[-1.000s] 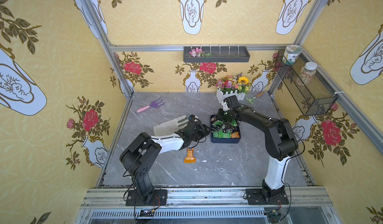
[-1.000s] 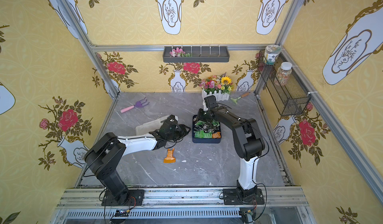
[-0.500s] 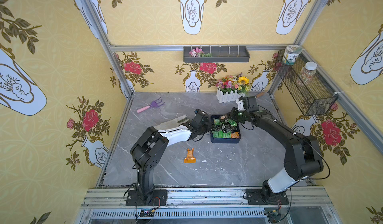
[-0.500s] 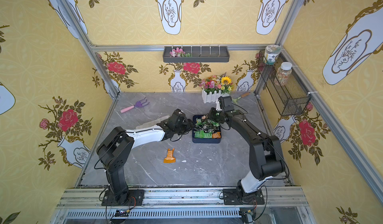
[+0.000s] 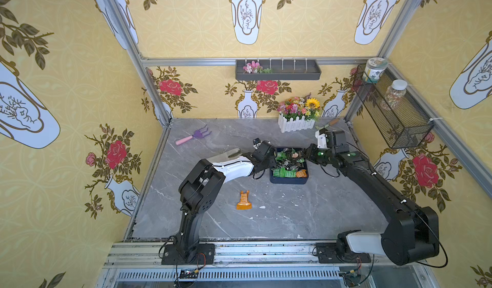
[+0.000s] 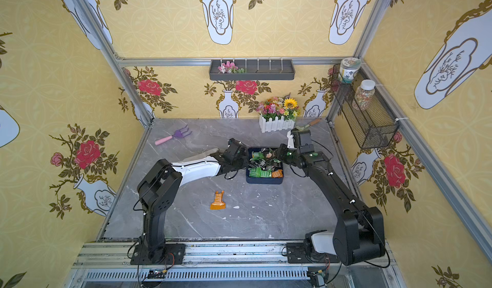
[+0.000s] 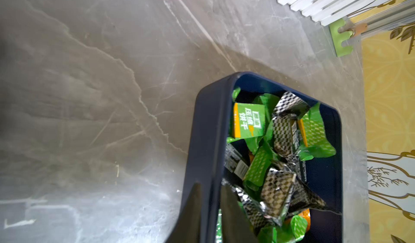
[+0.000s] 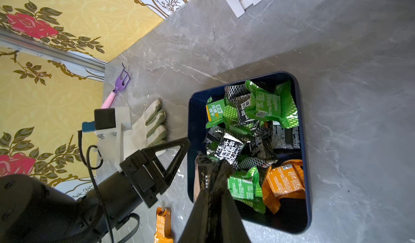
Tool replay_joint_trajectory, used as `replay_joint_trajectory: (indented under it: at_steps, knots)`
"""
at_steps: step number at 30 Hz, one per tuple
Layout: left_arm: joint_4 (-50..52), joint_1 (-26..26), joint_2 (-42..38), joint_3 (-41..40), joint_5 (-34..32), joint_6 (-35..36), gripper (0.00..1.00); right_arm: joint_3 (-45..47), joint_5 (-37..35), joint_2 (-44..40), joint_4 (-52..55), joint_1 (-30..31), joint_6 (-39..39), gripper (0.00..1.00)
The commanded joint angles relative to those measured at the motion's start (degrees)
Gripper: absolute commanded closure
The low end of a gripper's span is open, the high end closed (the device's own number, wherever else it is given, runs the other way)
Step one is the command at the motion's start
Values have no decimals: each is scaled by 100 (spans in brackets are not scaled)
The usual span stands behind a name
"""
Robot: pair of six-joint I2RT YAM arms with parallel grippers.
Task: Take the cookies out of the storage box
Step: Adjust the storage box at the center of the board, then place the cookie at the center of the board.
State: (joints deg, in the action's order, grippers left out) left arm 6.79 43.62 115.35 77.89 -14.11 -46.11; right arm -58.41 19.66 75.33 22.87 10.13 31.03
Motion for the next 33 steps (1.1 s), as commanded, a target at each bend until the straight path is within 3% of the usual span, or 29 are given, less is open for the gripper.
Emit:
replay_joint_trajectory:
  at_steps: [1,8,16,21,25,33]
  knots:
    - [267,-20,40,33,-444,152,86,21,170,-136,251,149,-151,84]
    - [400,-72,-19,-5,-679,181,95,141,-71,-389,634,1025,-94,84]
    - [291,-169,-274,-332,-739,144,95,963,-151,-665,42,2019,591,84]
    - [-96,-170,-452,-519,-508,285,77,1440,-232,-678,-508,2475,885,84]
    - [-543,-169,-872,-773,-392,364,61,1562,-108,-494,-728,2828,503,83]
    - [-1168,-477,-2460,-2037,-435,-267,55,853,331,505,-296,3222,-668,83]
